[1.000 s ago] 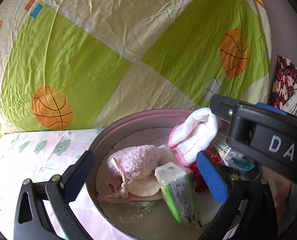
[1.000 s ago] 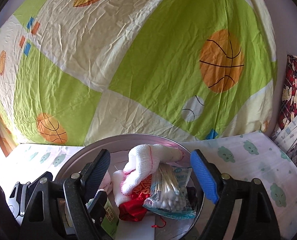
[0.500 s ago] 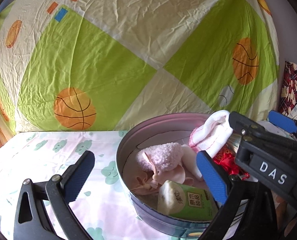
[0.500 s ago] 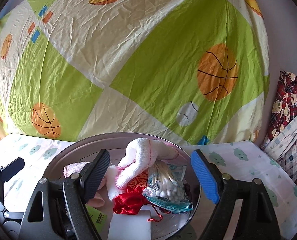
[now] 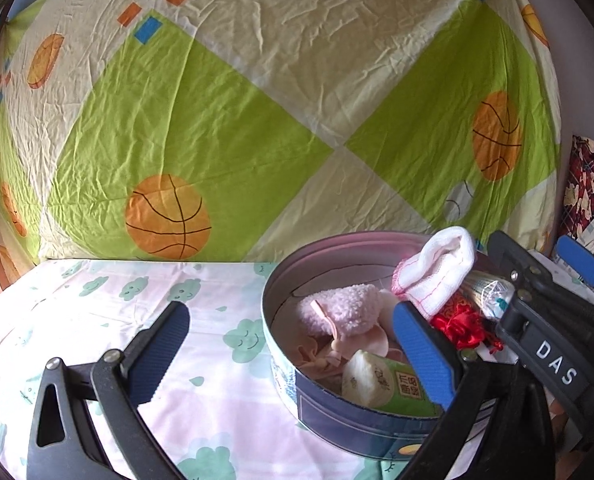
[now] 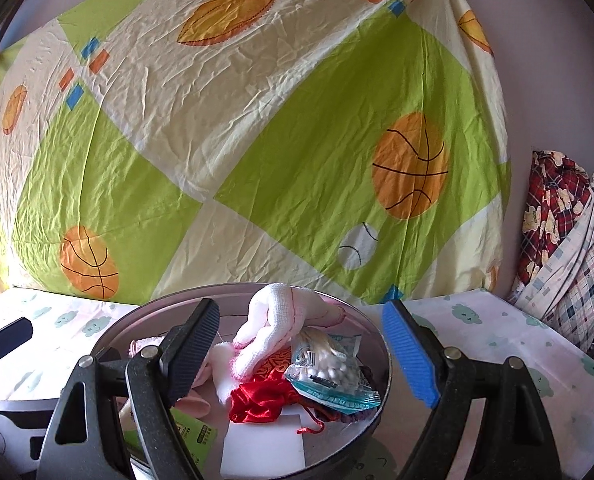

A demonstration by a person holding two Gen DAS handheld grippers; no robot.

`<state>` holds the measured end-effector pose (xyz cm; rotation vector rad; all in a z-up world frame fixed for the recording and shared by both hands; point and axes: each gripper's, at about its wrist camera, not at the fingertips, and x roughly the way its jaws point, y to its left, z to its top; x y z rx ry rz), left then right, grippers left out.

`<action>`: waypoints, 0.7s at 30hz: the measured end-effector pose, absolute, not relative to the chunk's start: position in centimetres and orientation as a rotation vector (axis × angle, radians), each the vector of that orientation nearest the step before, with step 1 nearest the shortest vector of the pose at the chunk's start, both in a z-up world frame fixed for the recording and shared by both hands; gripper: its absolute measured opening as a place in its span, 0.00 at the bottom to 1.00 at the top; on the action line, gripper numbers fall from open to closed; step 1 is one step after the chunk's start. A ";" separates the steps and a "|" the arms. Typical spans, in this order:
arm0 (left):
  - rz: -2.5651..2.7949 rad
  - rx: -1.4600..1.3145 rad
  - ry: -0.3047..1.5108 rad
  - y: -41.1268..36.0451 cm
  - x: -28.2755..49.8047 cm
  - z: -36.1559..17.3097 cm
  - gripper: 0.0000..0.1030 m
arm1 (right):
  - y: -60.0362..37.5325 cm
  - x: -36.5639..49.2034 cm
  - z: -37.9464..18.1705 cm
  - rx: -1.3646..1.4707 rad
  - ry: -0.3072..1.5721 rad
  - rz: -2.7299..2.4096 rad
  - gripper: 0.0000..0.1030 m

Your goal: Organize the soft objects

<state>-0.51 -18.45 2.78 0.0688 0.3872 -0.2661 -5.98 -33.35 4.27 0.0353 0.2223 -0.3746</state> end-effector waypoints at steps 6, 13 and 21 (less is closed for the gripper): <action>-0.274 0.070 0.380 -18.3 -1.1 2.8 1.00 | -33.1 -7.4 4.4 0.029 0.206 -0.387 0.83; -0.289 0.068 0.372 -18.1 -2.2 2.9 1.00 | -33.1 -9.2 4.6 0.045 0.180 -0.402 0.83; -0.294 0.069 0.376 -17.8 -2.9 3.0 1.00 | -32.7 -11.7 4.9 0.048 0.126 -0.435 0.90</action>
